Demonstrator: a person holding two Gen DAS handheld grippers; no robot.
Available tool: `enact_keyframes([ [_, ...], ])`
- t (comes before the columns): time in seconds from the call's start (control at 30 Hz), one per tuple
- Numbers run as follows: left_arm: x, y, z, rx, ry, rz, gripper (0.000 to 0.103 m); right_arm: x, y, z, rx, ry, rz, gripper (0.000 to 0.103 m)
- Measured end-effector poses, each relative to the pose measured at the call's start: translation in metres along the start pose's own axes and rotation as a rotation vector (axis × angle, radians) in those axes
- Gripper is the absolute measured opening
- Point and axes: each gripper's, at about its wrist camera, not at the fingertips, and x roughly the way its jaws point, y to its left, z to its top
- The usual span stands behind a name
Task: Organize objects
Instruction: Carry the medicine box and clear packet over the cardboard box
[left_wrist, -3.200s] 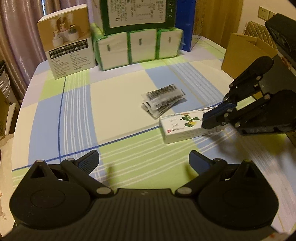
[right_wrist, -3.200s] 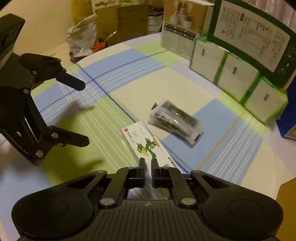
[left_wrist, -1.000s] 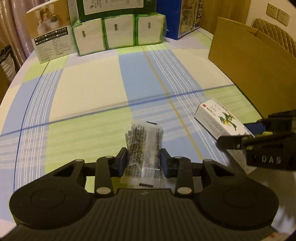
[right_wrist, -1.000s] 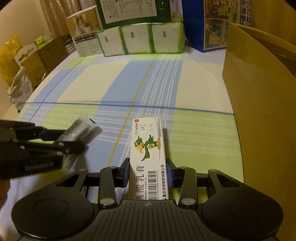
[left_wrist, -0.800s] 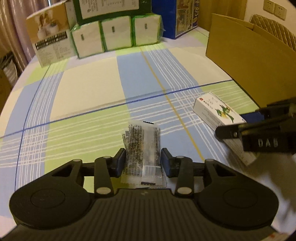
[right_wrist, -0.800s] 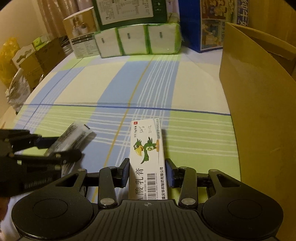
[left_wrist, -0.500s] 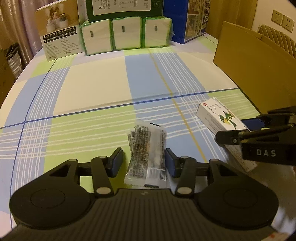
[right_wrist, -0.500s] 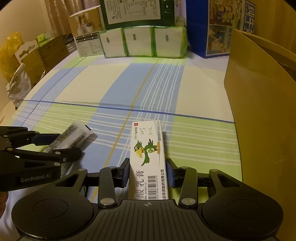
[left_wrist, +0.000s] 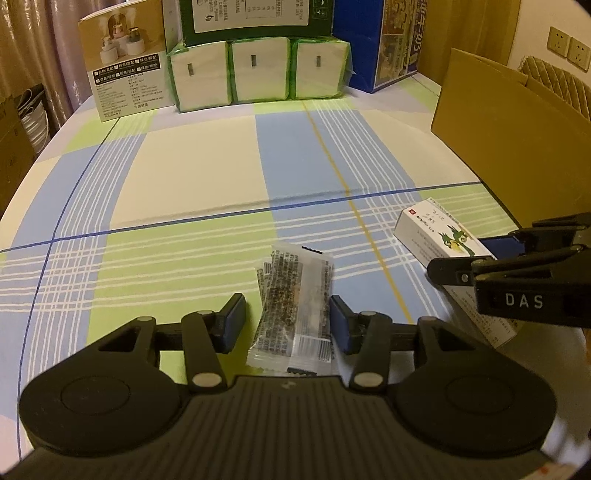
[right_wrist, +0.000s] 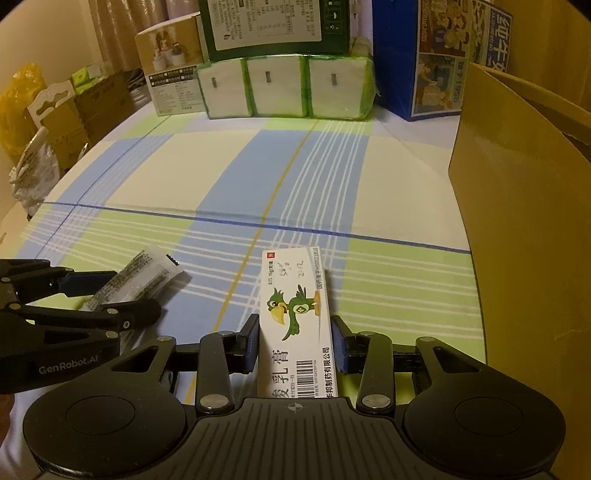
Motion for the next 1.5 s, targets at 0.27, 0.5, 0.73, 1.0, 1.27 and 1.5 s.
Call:
enact_keyframes([
  [0.27, -0.002, -0.003, 0.001, -0.001, 0.009, -0.010, 0.031, -0.001, 0.006, -0.002, -0.001, 0.005, 0.023, 0.035],
  [0.5, -0.013, -0.001, 0.005, -0.011, 0.011, 0.021, 0.031, -0.024, 0.005, -0.013, 0.038, -0.004, 0.024, 0.035],
  [0.73, -0.069, -0.018, -0.008, -0.066, -0.008, -0.011, 0.031, -0.075, 0.004, -0.036, 0.135, -0.003, 0.041, 0.035],
  [1.0, -0.141, -0.047, -0.029, -0.135, -0.047, -0.046, 0.031, -0.152, 0.011, -0.055, 0.177, -0.088, 0.063, 0.035],
  [1.27, -0.194, -0.078, -0.049, -0.136, -0.064, -0.030, 0.031, -0.204, 0.016, -0.075, 0.154, -0.128, 0.030, 0.035],
  [1.5, -0.213, -0.099, -0.060, -0.126, -0.050, -0.036, 0.031, -0.233, 0.012, -0.088, 0.167, -0.151, 0.021, 0.035],
])
